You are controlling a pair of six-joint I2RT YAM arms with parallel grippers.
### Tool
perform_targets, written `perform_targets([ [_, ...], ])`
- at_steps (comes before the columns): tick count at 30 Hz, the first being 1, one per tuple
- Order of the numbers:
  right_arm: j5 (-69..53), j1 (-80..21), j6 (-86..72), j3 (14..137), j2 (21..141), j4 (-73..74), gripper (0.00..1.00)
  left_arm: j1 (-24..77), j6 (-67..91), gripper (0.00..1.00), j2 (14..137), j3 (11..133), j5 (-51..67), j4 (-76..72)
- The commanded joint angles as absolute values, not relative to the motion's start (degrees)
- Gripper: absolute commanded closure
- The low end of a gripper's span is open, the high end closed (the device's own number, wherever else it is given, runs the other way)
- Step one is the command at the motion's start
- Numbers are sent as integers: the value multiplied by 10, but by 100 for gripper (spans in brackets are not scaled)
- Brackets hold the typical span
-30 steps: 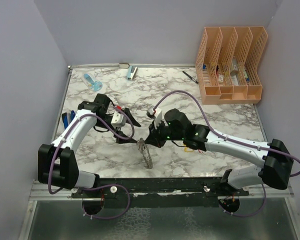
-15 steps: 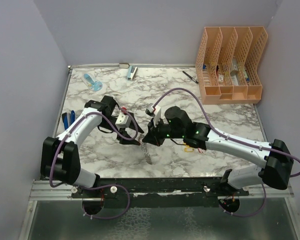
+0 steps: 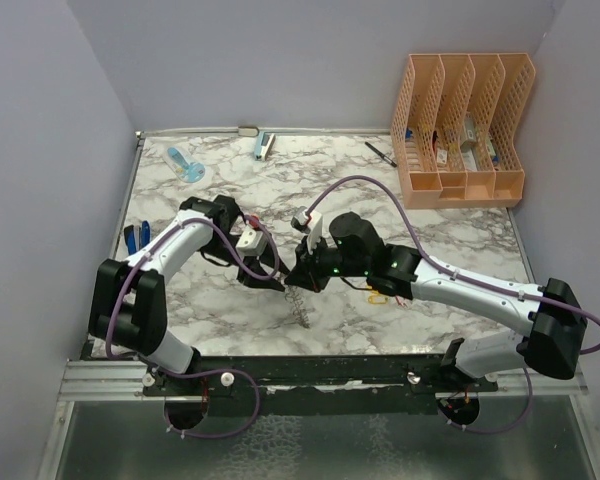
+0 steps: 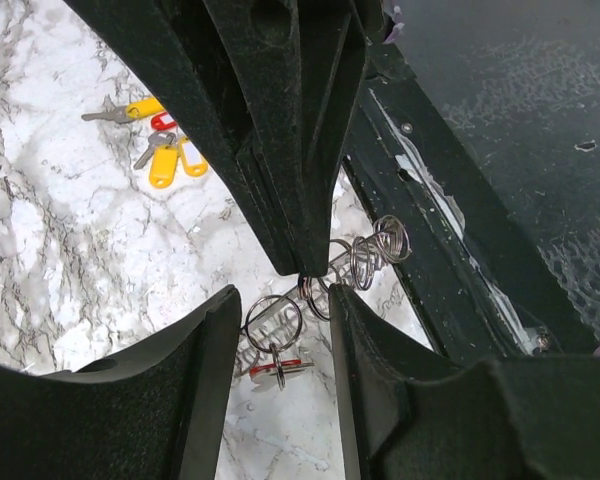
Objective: Put the keys on the keyring
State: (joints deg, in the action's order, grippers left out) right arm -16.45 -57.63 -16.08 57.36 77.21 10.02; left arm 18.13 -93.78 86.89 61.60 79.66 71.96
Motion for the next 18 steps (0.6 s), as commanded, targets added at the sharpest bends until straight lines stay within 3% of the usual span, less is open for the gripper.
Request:
perform_targets([
  [1, -185, -574, -166, 588, 766, 79, 99, 186, -1032, 58, 890, 638, 834, 799],
  [8, -184, -575, -170, 583, 761, 74, 99, 190, -1036, 74, 897, 639, 836, 803],
  [13, -185, -574, -171, 581, 761, 72, 99, 193, -1034, 100, 898, 640, 837, 804],
  [18, -184, -575, -171, 581, 757, 70, 99, 197, -1033, 100, 899, 637, 838, 803],
])
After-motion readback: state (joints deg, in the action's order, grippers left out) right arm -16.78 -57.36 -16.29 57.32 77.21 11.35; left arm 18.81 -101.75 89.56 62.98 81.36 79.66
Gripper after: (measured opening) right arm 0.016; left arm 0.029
